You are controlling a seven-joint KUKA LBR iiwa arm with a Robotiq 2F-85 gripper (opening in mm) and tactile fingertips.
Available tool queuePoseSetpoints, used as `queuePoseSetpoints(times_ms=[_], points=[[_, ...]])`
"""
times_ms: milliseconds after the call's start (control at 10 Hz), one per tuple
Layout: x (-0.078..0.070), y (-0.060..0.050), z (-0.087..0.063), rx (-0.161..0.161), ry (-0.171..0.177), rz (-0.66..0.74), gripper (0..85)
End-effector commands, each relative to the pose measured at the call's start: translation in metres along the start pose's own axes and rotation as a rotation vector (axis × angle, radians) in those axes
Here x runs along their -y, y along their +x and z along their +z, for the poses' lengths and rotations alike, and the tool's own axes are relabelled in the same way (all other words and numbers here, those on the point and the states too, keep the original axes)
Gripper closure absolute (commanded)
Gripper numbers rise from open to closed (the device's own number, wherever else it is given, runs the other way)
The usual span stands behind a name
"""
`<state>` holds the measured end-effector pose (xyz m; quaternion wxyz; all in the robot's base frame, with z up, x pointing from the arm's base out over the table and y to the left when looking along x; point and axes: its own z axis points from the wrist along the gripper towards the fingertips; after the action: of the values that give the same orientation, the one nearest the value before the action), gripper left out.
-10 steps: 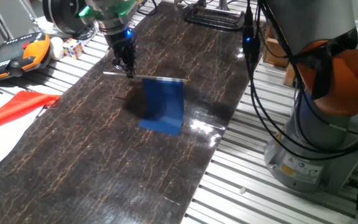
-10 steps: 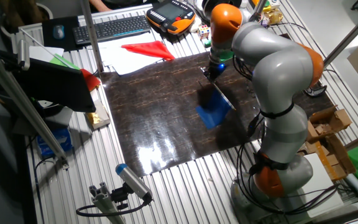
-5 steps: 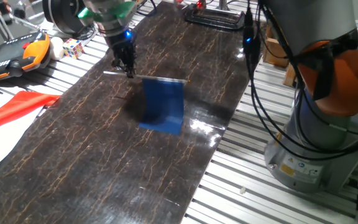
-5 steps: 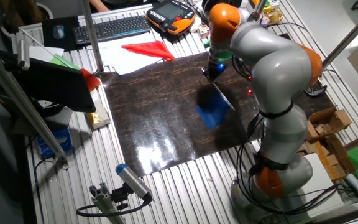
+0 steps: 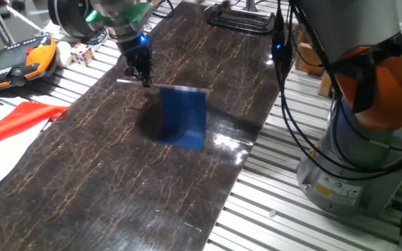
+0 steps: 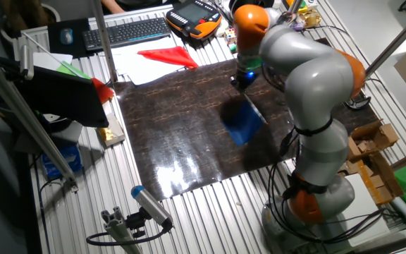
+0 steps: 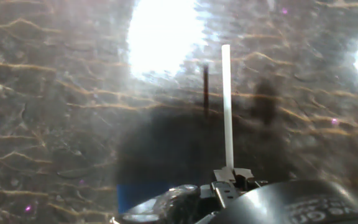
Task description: Wave the flag
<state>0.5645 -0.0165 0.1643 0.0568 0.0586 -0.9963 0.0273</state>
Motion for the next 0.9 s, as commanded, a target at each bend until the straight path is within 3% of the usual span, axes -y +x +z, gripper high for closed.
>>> queuePoseSetpoints(times_ms=[0,200,300,400,600,700,800], points=[[0.016,0.016,-0.069,0.028,-0.018,0.022,83.3],[0.030,0.029,-0.090,0.027,0.012,0.020,83.3],[0.038,0.030,-0.095,0.006,0.036,-0.021,83.3],[0.046,0.027,-0.099,-0.017,0.082,-0.098,83.0],[0.066,0.022,-0.105,-0.033,0.124,-0.228,82.0],[0.083,0.021,-0.111,-0.041,0.165,-0.308,81.0],[0.095,0.021,-0.114,-0.029,0.169,-0.309,80.3]])
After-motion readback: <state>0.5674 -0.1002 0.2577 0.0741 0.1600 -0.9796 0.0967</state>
